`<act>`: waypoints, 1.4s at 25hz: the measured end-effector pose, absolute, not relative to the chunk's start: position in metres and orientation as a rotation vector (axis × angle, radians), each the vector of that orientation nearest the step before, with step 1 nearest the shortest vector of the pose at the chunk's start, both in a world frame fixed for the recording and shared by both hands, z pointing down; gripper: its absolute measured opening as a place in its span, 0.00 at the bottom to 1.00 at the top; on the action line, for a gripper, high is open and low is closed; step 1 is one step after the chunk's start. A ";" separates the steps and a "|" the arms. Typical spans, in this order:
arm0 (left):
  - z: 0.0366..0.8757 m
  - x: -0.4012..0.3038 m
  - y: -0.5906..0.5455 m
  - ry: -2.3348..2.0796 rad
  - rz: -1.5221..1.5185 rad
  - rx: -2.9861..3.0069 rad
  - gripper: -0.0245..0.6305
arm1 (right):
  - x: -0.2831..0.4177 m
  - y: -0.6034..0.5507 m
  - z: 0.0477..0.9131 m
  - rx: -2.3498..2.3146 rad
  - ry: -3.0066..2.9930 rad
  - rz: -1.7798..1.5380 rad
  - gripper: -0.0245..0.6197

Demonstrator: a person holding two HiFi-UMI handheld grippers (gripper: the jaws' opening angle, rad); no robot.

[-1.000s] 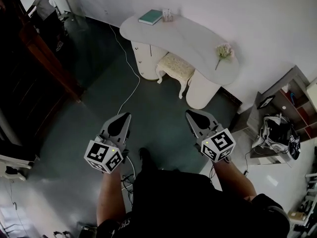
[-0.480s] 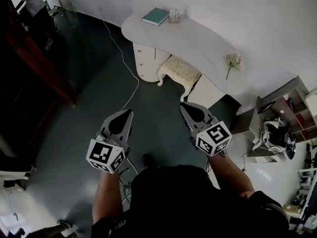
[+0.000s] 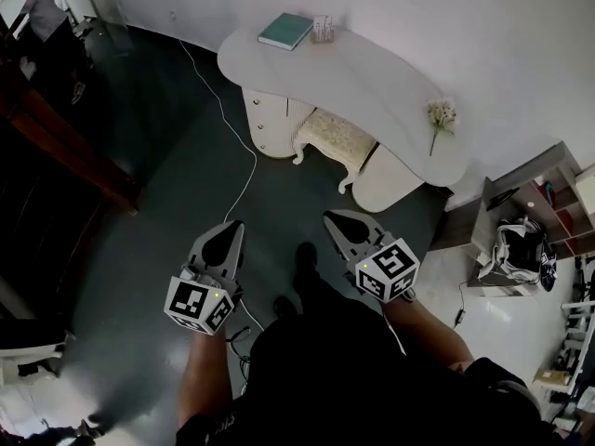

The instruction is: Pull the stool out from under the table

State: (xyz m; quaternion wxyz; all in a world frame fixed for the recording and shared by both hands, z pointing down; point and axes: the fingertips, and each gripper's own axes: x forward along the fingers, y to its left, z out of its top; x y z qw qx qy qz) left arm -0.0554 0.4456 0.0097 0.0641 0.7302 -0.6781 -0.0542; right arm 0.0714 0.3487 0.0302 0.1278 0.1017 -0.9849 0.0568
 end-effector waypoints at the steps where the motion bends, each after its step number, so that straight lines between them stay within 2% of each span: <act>1: 0.012 -0.060 0.437 -2.049 -0.150 2.201 0.05 | 0.067 0.340 0.034 0.295 -2.862 0.178 0.05; 12: 0.021 -0.118 0.278 -2.027 0.023 2.175 0.05 | 0.003 0.181 0.045 0.341 -2.895 0.203 0.05; 16: 0.025 -0.126 0.232 -1.978 0.200 2.231 0.05 | -0.018 0.154 0.061 0.332 -2.889 0.265 0.05; 20: 0.036 -0.130 0.192 -1.830 0.210 2.294 0.05 | -0.029 0.131 0.072 0.397 -2.852 0.331 0.05; 27: 0.084 -0.181 0.120 -1.685 0.189 2.335 0.05 | -0.044 0.088 0.090 0.674 -2.723 0.320 0.05; 35: 0.156 -0.202 0.075 -1.341 0.397 2.576 0.05 | -0.043 0.076 0.142 0.998 -2.526 0.458 0.05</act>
